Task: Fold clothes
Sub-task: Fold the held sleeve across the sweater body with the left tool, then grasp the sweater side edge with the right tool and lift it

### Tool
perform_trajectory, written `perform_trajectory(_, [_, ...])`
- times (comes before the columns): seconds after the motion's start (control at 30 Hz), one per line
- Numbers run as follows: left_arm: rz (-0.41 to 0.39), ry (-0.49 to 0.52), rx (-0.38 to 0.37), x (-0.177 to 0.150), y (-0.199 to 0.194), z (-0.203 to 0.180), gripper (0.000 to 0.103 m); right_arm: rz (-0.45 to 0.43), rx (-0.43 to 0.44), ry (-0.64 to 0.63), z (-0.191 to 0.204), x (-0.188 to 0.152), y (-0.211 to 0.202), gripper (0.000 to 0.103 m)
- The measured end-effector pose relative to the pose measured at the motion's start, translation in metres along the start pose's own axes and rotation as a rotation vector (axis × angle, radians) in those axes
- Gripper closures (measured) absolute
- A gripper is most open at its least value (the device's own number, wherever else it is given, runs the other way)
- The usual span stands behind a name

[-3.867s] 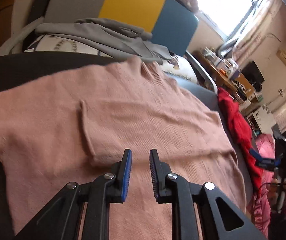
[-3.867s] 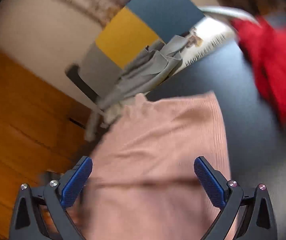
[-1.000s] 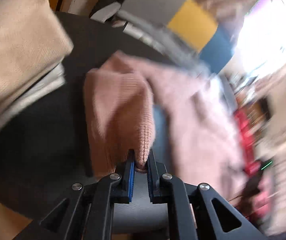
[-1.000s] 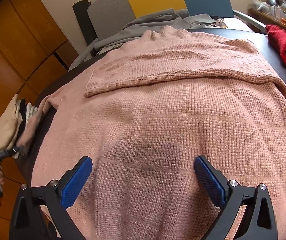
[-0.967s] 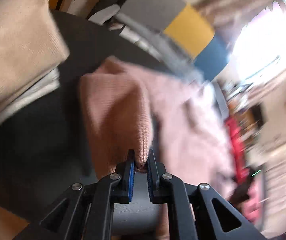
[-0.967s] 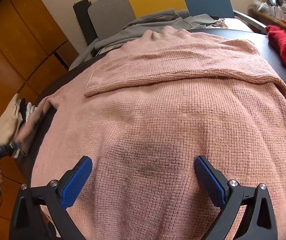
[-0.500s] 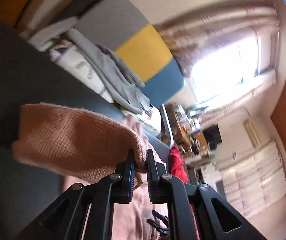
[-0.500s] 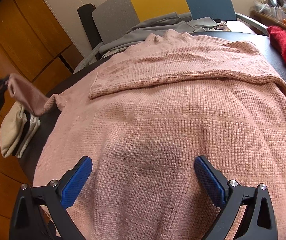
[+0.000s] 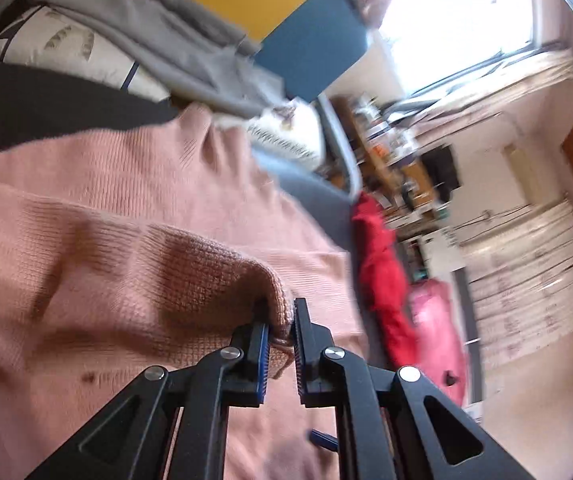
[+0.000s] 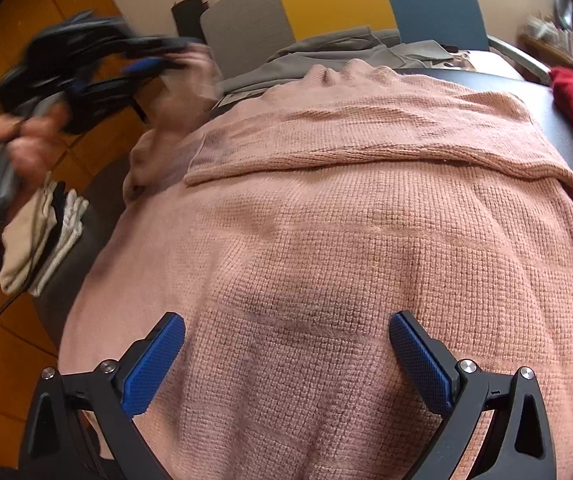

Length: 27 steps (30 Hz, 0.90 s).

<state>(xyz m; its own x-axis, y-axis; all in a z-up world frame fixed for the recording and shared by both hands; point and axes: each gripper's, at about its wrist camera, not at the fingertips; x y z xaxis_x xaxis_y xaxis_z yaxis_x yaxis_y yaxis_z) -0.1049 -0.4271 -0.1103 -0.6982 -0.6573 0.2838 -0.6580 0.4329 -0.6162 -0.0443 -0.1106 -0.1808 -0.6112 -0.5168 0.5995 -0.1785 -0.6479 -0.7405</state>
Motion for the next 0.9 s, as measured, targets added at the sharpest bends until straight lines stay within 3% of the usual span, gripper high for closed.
perform_trajectory(0.07, [0.028,-0.002,0.032,-0.004,0.018,0.008,0.093,0.003,-0.001,-0.009,0.001,0.000,0.001,0.000])
perform_trajectory(0.1, [0.032,0.004,0.081,-0.004,0.027,0.009,0.090,0.004,-0.001,-0.010,0.000,0.000,0.001,0.000])
perform_trajectory(0.13, [0.038,0.013,0.097,-0.004,0.030,0.009,0.083,0.004,-0.001,-0.011,0.000,0.001,0.001,0.000])
perform_trajectory(0.2, [0.050,0.031,0.109,-0.002,0.034,0.007,0.077,0.004,-0.003,-0.005,0.000,0.001,0.001,0.000])
perform_trajectory(0.27, [0.017,0.057,0.133,-0.003,0.023,0.002,0.076,0.011,-0.008,-0.003,0.001,0.002,0.002,0.000])
perform_trajectory(0.4, [-0.108,0.081,0.069,-0.015,-0.031,0.000,0.068,0.034,0.018,0.031,0.000,0.010,-0.001,0.003])
perform_trajectory(0.43, [-0.135,0.078,0.076,-0.023,-0.043,0.005,0.067,0.034,0.040,0.053,-0.001,0.013,-0.003,0.008])
perform_trajectory(0.47, [-0.162,0.075,0.084,-0.031,-0.055,0.010,0.067,0.019,0.091,0.096,-0.003,0.020,-0.007,0.022])
perform_trajectory(0.5, [-0.209,0.072,0.122,-0.048,-0.072,0.020,0.067,0.004,0.142,0.138,-0.006,0.027,-0.010,0.028])
perform_trajectory(0.6, [-0.276,0.055,0.185,-0.086,-0.102,0.049,0.067,-0.027,0.340,0.268,-0.007,0.058,-0.006,0.028])
perform_trajectory(0.7, [-0.293,0.035,0.239,-0.119,-0.117,0.080,0.067,-0.060,0.444,0.375,-0.002,0.087,0.011,0.028])
perform_trajectory(0.77, [-0.283,0.029,0.267,-0.132,-0.118,0.093,0.067,-0.077,0.450,0.460,-0.006,0.103,0.027,0.028])
perform_trajectory(0.9, [-0.239,0.013,0.290,-0.147,-0.112,0.113,0.067,-0.115,0.328,0.589,-0.026,0.127,0.055,0.027])
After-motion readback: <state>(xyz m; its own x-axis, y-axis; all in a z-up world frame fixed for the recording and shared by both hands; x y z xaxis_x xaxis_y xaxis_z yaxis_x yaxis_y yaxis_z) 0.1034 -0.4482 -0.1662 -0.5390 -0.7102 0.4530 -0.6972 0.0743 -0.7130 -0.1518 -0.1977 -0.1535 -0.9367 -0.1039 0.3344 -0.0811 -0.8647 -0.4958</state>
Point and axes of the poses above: each gripper's, at about its wrist camera, not at the fingertips, and y roughly the way its jaws point, z to its left, x to its top, and after that the axes turned 2 degrees about -y, right-handed
